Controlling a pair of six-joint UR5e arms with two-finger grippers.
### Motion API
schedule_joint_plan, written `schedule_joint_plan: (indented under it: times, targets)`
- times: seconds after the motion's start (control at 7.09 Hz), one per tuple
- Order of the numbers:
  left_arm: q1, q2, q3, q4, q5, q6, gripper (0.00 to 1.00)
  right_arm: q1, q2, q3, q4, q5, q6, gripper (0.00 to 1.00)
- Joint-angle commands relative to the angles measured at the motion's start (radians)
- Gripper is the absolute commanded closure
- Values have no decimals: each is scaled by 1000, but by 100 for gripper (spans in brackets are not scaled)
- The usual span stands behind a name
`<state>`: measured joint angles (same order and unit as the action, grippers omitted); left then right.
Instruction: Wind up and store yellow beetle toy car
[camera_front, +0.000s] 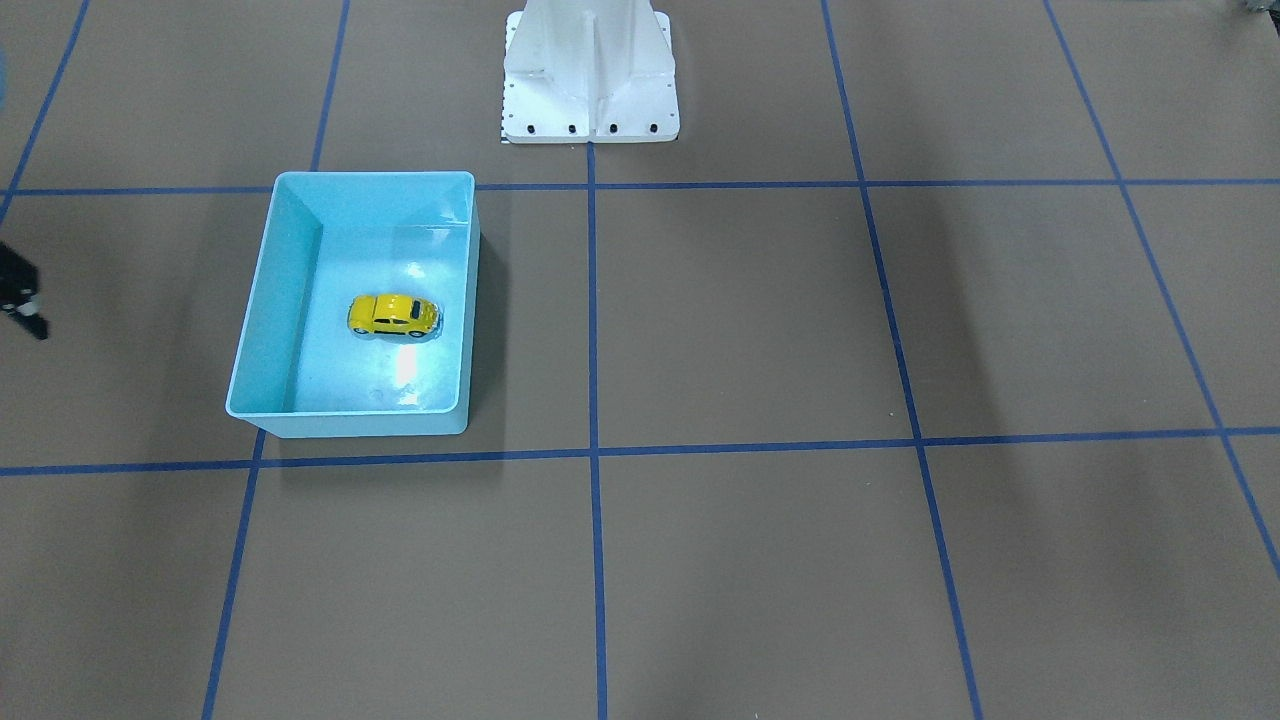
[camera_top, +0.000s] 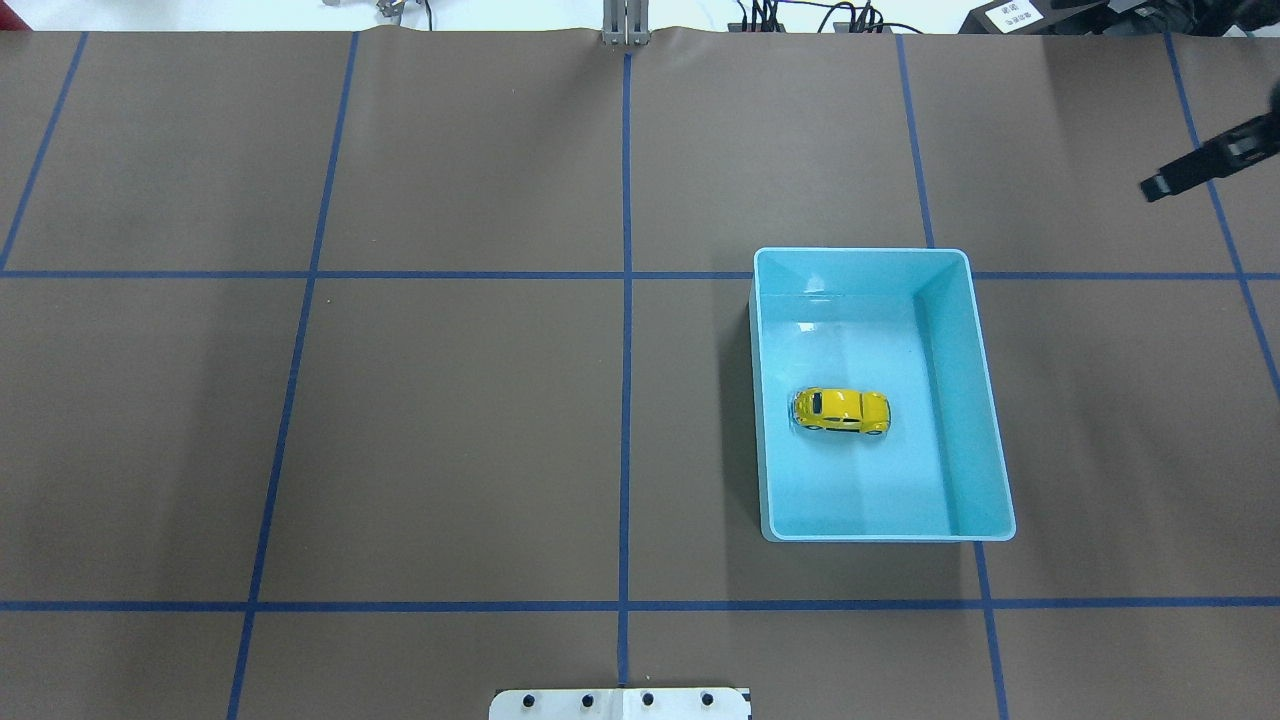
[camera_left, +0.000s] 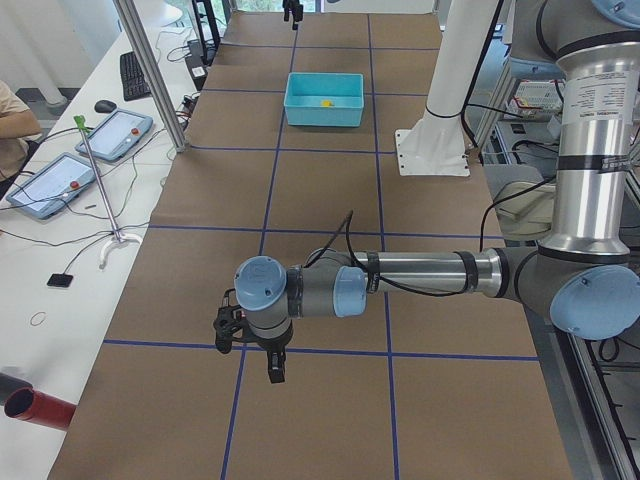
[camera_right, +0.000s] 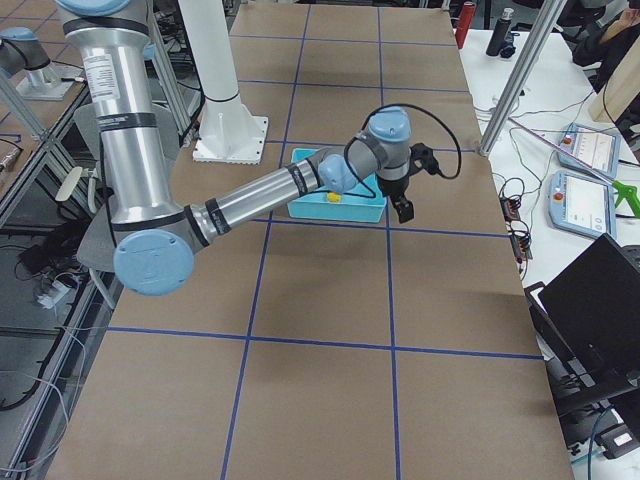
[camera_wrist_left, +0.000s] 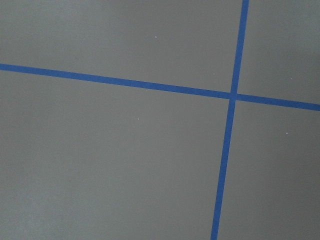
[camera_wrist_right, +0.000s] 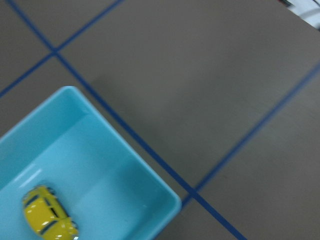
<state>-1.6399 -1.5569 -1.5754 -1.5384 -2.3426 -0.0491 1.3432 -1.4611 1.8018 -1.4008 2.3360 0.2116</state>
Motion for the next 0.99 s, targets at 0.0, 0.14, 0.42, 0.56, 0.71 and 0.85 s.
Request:
schedule_joint_plan:
  times: [0.0, 0.14, 0.42, 0.56, 0.71, 0.85]
  targets:
    - [0, 0, 0, 0, 0, 0, 0, 216, -170, -136, 8, 112, 5, 0]
    - [0, 0, 0, 0, -1, 0, 0, 229, -195, -136, 8, 70, 2, 0]
    - [0, 0, 0, 1, 0, 0, 0, 231, -193, -137, -4, 23, 12, 0]
    - [0, 0, 0, 0, 0, 0, 0, 234, -170, -121, -59, 25, 20, 0]
    - [0, 0, 0, 1, 0, 0, 0, 234, -109, -110, -177, 22, 23, 0]
    - [0, 0, 0, 1, 0, 0, 0, 234, -72, -105, -255, 19, 23, 0]
